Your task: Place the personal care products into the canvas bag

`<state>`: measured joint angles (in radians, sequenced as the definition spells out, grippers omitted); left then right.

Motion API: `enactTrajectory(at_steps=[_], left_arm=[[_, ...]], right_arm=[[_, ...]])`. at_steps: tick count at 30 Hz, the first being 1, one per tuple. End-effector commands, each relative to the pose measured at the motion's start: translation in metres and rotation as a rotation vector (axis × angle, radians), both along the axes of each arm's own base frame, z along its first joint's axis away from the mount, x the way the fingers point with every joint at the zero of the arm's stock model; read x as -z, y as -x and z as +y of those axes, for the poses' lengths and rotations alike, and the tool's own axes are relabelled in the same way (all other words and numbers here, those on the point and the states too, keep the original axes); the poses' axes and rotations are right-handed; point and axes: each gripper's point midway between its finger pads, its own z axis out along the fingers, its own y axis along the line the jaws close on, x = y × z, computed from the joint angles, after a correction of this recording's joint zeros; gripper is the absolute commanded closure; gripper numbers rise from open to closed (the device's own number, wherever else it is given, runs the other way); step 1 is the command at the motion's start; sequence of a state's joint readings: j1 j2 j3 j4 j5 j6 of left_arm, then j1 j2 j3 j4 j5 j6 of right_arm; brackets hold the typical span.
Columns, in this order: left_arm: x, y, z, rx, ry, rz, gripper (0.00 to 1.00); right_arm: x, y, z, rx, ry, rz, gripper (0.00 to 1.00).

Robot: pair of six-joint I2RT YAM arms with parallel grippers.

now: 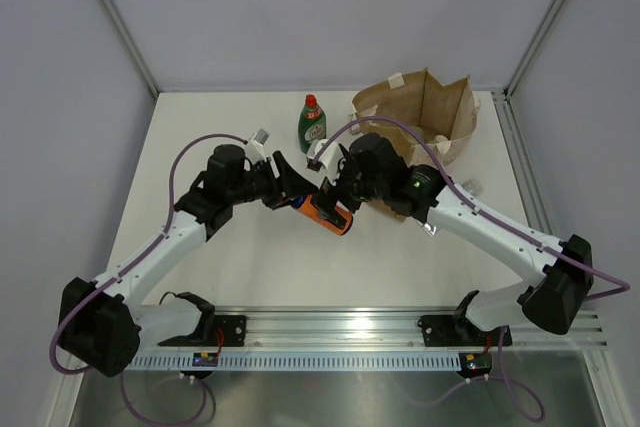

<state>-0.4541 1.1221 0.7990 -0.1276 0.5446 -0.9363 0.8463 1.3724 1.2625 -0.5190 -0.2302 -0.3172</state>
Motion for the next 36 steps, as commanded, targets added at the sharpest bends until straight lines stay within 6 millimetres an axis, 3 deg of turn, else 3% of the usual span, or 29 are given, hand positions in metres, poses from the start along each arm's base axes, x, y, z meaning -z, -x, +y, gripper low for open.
enactTrajectory(at_steps=[1, 3, 8, 13, 17, 18, 20, 22, 23, 24, 26, 28, 29, 31, 36], left_arm=[[-0.081, -0.011, -0.018, 0.049, 0.176, -0.173, 1.00], [-0.083, -0.013, -0.020, 0.053, 0.178, -0.171, 1.00], [-0.094, -0.014, -0.022, 0.058, 0.209, -0.189, 1.00], [-0.101, -0.015, -0.024, 0.057, 0.243, -0.198, 1.00], [-0.099, -0.014, -0.026, 0.065, 0.267, -0.185, 1.00], [-0.101, -0.014, -0.026, 0.066, 0.274, -0.188, 1.00], [-0.101, -0.014, -0.025, 0.059, 0.280, -0.188, 1.00], [-0.098, -0.016, -0.023, 0.047, 0.264, -0.183, 0.90], [-0.096, -0.019, -0.021, 0.034, 0.255, -0.185, 0.70], [-0.092, -0.020, -0.019, 0.032, 0.239, -0.182, 0.58], [-0.089, -0.023, -0.014, 0.019, 0.228, -0.187, 0.30], [-0.086, -0.026, -0.011, 0.008, 0.217, -0.195, 0.18], [-0.083, -0.028, -0.007, -0.007, 0.206, -0.202, 0.07], [-0.076, -0.032, 0.000, -0.033, 0.149, -0.221, 0.01], [-0.058, -0.053, 0.041, -0.203, -0.112, -0.279, 0.01]], right_arm=[[-0.033, -0.021, 0.014, 0.051, -0.060, -0.111, 0.01], [-0.021, -0.023, 0.016, 0.040, -0.032, -0.098, 0.01], [0.002, -0.006, 0.023, -0.055, -0.014, -0.031, 0.00], [0.000, -0.012, 0.021, -0.034, -0.008, -0.053, 0.03], [-0.003, -0.012, 0.022, -0.038, -0.015, -0.046, 0.34], [-0.002, -0.012, 0.021, -0.038, -0.013, -0.041, 0.53], [-0.002, -0.010, 0.022, -0.048, -0.018, -0.028, 0.64], [-0.006, -0.009, 0.021, -0.056, -0.026, -0.019, 0.80], [-0.009, -0.009, 0.020, -0.061, -0.030, -0.019, 0.86], [-0.013, -0.008, 0.018, -0.069, -0.027, -0.017, 0.96], [-0.018, -0.006, 0.010, -0.087, -0.035, 0.003, 1.00], [-0.027, -0.003, 0.005, -0.135, -0.060, 0.015, 1.00], [-0.026, 0.000, 0.000, -0.153, -0.051, 0.034, 1.00], [-0.031, 0.003, -0.005, -0.190, -0.073, 0.044, 1.00], [-0.042, 0.009, -0.016, -0.202, -0.094, 0.072, 1.00]])
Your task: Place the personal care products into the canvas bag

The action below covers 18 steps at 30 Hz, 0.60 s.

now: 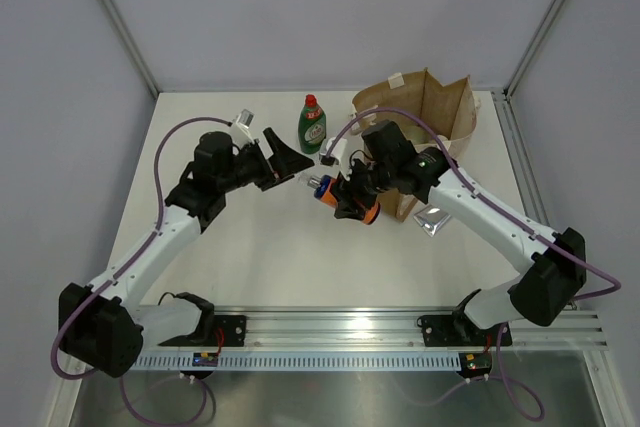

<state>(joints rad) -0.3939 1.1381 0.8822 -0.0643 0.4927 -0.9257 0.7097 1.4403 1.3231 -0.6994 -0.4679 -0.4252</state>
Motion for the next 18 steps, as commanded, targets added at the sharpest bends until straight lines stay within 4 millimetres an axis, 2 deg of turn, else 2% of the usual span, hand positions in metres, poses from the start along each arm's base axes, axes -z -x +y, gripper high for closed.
enactTrajectory(at_steps=[1, 2, 3, 5, 6, 8, 9, 11, 12, 14, 15, 16, 17, 18], left_arm=[[-0.021, -0.015, 0.039, -0.145, -0.173, -0.163, 0.01], [-0.020, -0.024, 0.056, -0.227, -0.232, -0.182, 0.01], [-0.013, -0.024, 0.070, -0.246, -0.331, -0.214, 0.01], [-0.013, -0.027, 0.096, -0.327, -0.460, -0.275, 0.01], [-0.002, -0.025, 0.105, -0.312, -0.548, -0.307, 0.01], [-0.001, -0.018, 0.111, -0.292, -0.590, -0.365, 0.01], [0.012, -0.013, 0.112, -0.259, -0.624, -0.376, 0.01], [0.013, -0.006, 0.111, -0.227, -0.630, -0.426, 0.01], [0.022, -0.003, 0.112, -0.216, -0.638, -0.422, 0.01], [0.020, 0.000, 0.115, -0.219, -0.649, -0.452, 0.01], [0.020, 0.001, 0.116, -0.223, -0.651, -0.454, 0.01], [0.017, 0.003, 0.116, -0.221, -0.648, -0.463, 0.01], [0.012, 0.004, 0.116, -0.221, -0.647, -0.479, 0.01], [0.007, 0.007, 0.117, -0.225, -0.638, -0.498, 0.01]], right_arm=[[-0.074, 0.010, 0.004, -0.078, -0.179, -0.087, 1.00], [-0.085, 0.009, 0.000, -0.064, -0.207, -0.093, 1.00], [-0.104, 0.002, -0.009, -0.018, -0.254, -0.088, 1.00], [-0.135, -0.004, -0.023, 0.036, -0.318, -0.116, 1.00], [-0.158, -0.017, -0.038, 0.121, -0.361, -0.124, 1.00], [-0.186, -0.033, -0.054, 0.217, -0.422, -0.157, 1.00], [-0.202, -0.051, -0.075, 0.335, -0.465, -0.158, 1.00], [-0.227, -0.080, -0.099, 0.530, -0.568, -0.153, 1.00], [-0.229, -0.105, -0.126, 0.651, -0.593, -0.153, 1.00], [-0.241, -0.131, -0.148, 0.793, -0.676, -0.136, 1.00], [-0.233, -0.154, -0.165, 0.904, -0.671, -0.140, 1.00], [-0.231, -0.167, -0.176, 0.962, -0.670, -0.153, 1.00], [-0.230, -0.176, -0.180, 0.982, -0.660, -0.175, 1.00], [-0.216, -0.193, -0.185, 1.030, -0.634, -0.169, 1.00]])
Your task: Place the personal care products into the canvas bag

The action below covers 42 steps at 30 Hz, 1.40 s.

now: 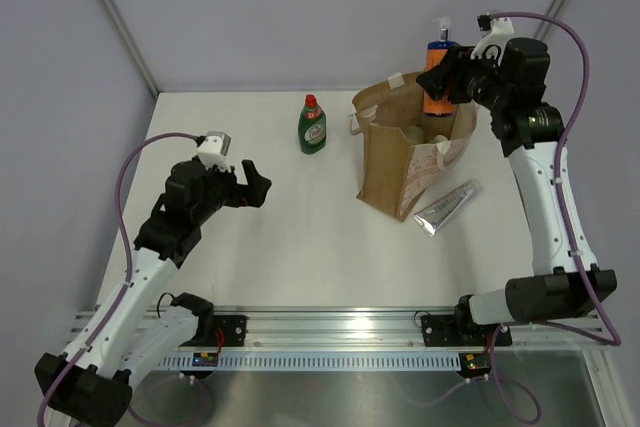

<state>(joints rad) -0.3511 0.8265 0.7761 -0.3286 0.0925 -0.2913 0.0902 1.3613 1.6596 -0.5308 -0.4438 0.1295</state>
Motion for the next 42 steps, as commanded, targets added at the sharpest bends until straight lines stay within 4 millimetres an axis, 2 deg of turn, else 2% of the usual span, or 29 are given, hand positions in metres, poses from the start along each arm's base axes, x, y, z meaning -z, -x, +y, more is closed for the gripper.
enactTrajectory(at_steps=[1, 3, 6, 8, 10, 11, 13, 14, 15, 16, 17, 19, 21, 23, 27, 30, 31, 34, 35, 37, 39, 40, 41, 42], left_arm=[[-0.025, -0.001, 0.007, 0.004, -0.032, -0.132, 0.01], [-0.030, 0.003, 0.008, 0.008, -0.021, -0.161, 0.01], [-0.032, 0.007, 0.008, 0.011, -0.012, -0.183, 0.01], [-0.034, 0.009, 0.008, 0.015, -0.007, -0.188, 0.01], [-0.035, 0.011, 0.007, 0.024, -0.003, -0.191, 0.01], [-0.034, 0.011, 0.007, 0.026, -0.001, -0.191, 0.01], [-0.035, 0.012, 0.006, 0.030, 0.004, -0.190, 0.01], [-0.036, 0.013, 0.006, 0.031, 0.006, -0.191, 0.01], [-0.035, 0.013, 0.005, 0.035, 0.008, -0.189, 0.01], [-0.035, 0.014, 0.003, 0.045, 0.015, -0.189, 0.01], [-0.034, 0.014, 0.001, 0.049, 0.023, -0.186, 0.01], [-0.031, 0.014, -0.002, 0.059, 0.040, -0.176, 0.01], [-0.029, 0.014, -0.003, 0.062, 0.047, -0.168, 0.01], [-0.025, 0.013, -0.004, 0.059, 0.051, -0.154, 0.01], [-0.014, 0.011, -0.011, 0.091, 0.049, -0.114, 0.01], [-0.008, 0.010, -0.018, 0.128, 0.052, -0.088, 0.01], [-0.008, 0.010, -0.021, 0.141, 0.061, -0.084, 0.01], [-0.002, 0.004, -0.025, 0.150, 0.055, -0.057, 0.01], [-0.003, 0.000, -0.025, 0.144, 0.051, -0.057, 0.01], [0.003, -0.010, -0.027, 0.152, 0.016, -0.063, 0.01], [0.000, -0.021, -0.032, 0.175, 0.005, -0.105, 0.01], [0.009, -0.029, -0.035, 0.192, -0.026, -0.099, 0.01], [0.013, -0.034, -0.037, 0.203, -0.042, -0.100, 0.01], [0.006, -0.041, -0.042, 0.227, -0.042, -0.131, 0.01]], right_arm=[[-0.010, -0.052, -0.014, 0.168, -0.098, -0.033, 1.00], [0.013, -0.069, -0.012, 0.158, -0.072, 0.005, 1.00], [0.047, -0.082, -0.009, 0.145, -0.055, 0.073, 1.00], [0.069, -0.082, -0.006, 0.127, -0.051, 0.117, 1.00], [0.080, -0.078, -0.002, 0.098, -0.048, 0.140, 0.99], [0.092, -0.071, 0.002, 0.066, -0.042, 0.167, 0.93], [0.098, -0.061, 0.004, 0.042, -0.029, 0.172, 0.84], [0.110, -0.055, 0.005, 0.015, -0.004, 0.188, 0.74], [0.110, -0.049, 0.004, 0.008, 0.007, 0.182, 0.68], [0.119, -0.045, 0.003, -0.003, 0.031, 0.199, 0.62], [0.118, -0.040, 0.004, -0.018, 0.042, 0.197, 0.45], [0.120, -0.034, 0.004, -0.035, 0.062, 0.213, 0.27], [0.114, -0.030, 0.003, -0.035, 0.066, 0.205, 0.11], [0.108, -0.028, 0.000, -0.023, 0.078, 0.192, 0.04], [0.088, -0.017, 0.001, -0.062, 0.102, 0.137, 0.00], [0.073, 0.003, 0.009, -0.189, 0.136, 0.067, 0.00], [0.064, 0.021, 0.018, -0.285, 0.158, 0.020, 0.01], [0.059, 0.051, 0.029, -0.428, 0.181, -0.038, 0.01], [0.050, 0.069, 0.037, -0.505, 0.164, -0.074, 0.00], [0.051, 0.098, 0.046, -0.639, 0.160, -0.115, 0.01], [0.054, 0.113, 0.050, -0.692, 0.153, -0.146, 0.00], [0.064, 0.122, 0.053, -0.750, 0.149, -0.165, 0.01], [0.062, 0.133, 0.054, -0.773, 0.156, -0.204, 0.00], [0.064, 0.138, 0.055, -0.790, 0.163, -0.224, 0.01]])
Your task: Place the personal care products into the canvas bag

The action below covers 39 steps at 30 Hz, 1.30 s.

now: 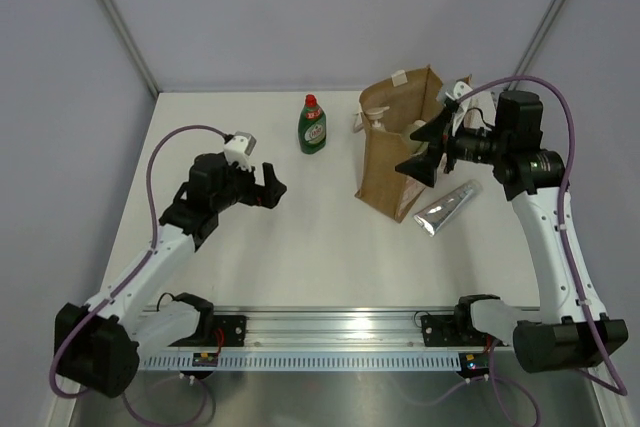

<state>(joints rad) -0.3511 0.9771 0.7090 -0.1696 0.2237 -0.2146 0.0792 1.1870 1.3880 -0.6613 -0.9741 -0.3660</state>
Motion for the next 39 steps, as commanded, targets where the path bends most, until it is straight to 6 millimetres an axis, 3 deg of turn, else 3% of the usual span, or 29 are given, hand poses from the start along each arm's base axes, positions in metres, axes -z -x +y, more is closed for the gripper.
enactTrajectory(at_steps=[1, 2, 4, 6, 8, 9, 11, 12, 15, 16, 18, 20, 21, 23, 24, 26, 27, 31, 34, 38, 39], left_arm=[[-0.031, -0.031, -0.019, 0.108, -0.027, -0.176, 0.01], [-0.014, -0.039, -0.023, 0.127, -0.051, -0.135, 0.01], [-0.021, -0.056, -0.028, 0.154, -0.081, -0.188, 0.01], [-0.009, -0.074, -0.031, 0.167, -0.128, -0.197, 0.01], [-0.014, -0.093, -0.032, 0.173, -0.177, -0.249, 0.01], [-0.001, -0.104, -0.034, 0.174, -0.200, -0.233, 0.01], [-0.005, -0.123, -0.039, 0.186, -0.224, -0.267, 0.01], [0.012, -0.132, -0.043, 0.199, -0.237, -0.243, 0.01], [0.010, -0.159, -0.052, 0.194, -0.243, -0.256, 0.01], [0.024, -0.168, -0.053, 0.193, -0.252, -0.229, 0.01], [0.016, -0.188, -0.056, 0.168, -0.262, -0.259, 0.01], [0.028, -0.202, -0.057, 0.160, -0.287, -0.251, 0.01], [0.019, -0.214, -0.057, 0.137, -0.294, -0.276, 0.01], [0.030, -0.226, -0.059, 0.132, -0.308, -0.265, 0.01], [0.021, -0.233, -0.064, 0.136, -0.294, -0.292, 0.01], [0.029, -0.240, -0.070, 0.153, -0.283, -0.286, 0.01], [0.020, -0.247, -0.075, 0.148, -0.258, -0.302, 0.01], [0.021, -0.267, -0.075, 0.093, -0.243, -0.312, 0.02], [0.031, -0.274, -0.081, 0.107, -0.222, -0.290, 0.08], [0.028, -0.275, -0.089, 0.141, -0.159, -0.291, 0.29], [0.027, -0.273, -0.092, 0.156, -0.132, -0.288, 0.42]], right_arm=[[0.013, 0.040, 0.012, -0.217, -0.014, -0.101, 0.01], [0.008, 0.050, 0.013, -0.241, -0.022, -0.132, 0.01], [0.011, 0.055, 0.013, -0.258, -0.021, -0.153, 0.00], [0.010, 0.059, 0.013, -0.261, -0.023, -0.172, 0.01], [0.011, 0.061, 0.014, -0.265, -0.025, -0.176, 0.00], [0.011, 0.061, 0.013, -0.265, -0.025, -0.178, 0.01], [0.013, 0.063, 0.014, -0.269, -0.024, -0.182, 0.01], [0.015, 0.063, 0.014, -0.270, -0.023, -0.185, 0.00], [0.017, 0.064, 0.013, -0.267, -0.020, -0.200, 0.01], [0.020, 0.065, 0.013, -0.268, -0.021, -0.192, 0.01], [0.021, 0.067, 0.013, -0.268, -0.023, -0.199, 0.00], [0.023, 0.069, 0.013, -0.270, -0.026, -0.196, 0.01], [0.023, 0.070, 0.013, -0.272, -0.026, -0.199, 0.01], [0.023, 0.072, 0.014, -0.276, -0.026, -0.207, 0.01], [0.024, 0.073, 0.014, -0.281, -0.028, -0.206, 0.00], [0.024, 0.074, 0.014, -0.288, -0.034, -0.207, 0.01], [0.025, 0.074, 0.015, -0.291, -0.035, -0.208, 0.01], [0.027, 0.072, 0.014, -0.287, -0.030, -0.205, 0.01], [0.029, 0.071, 0.014, -0.287, -0.028, -0.202, 0.01], [0.034, 0.069, 0.014, -0.286, -0.024, -0.190, 0.01], [0.034, 0.069, 0.014, -0.287, -0.025, -0.188, 0.01]])
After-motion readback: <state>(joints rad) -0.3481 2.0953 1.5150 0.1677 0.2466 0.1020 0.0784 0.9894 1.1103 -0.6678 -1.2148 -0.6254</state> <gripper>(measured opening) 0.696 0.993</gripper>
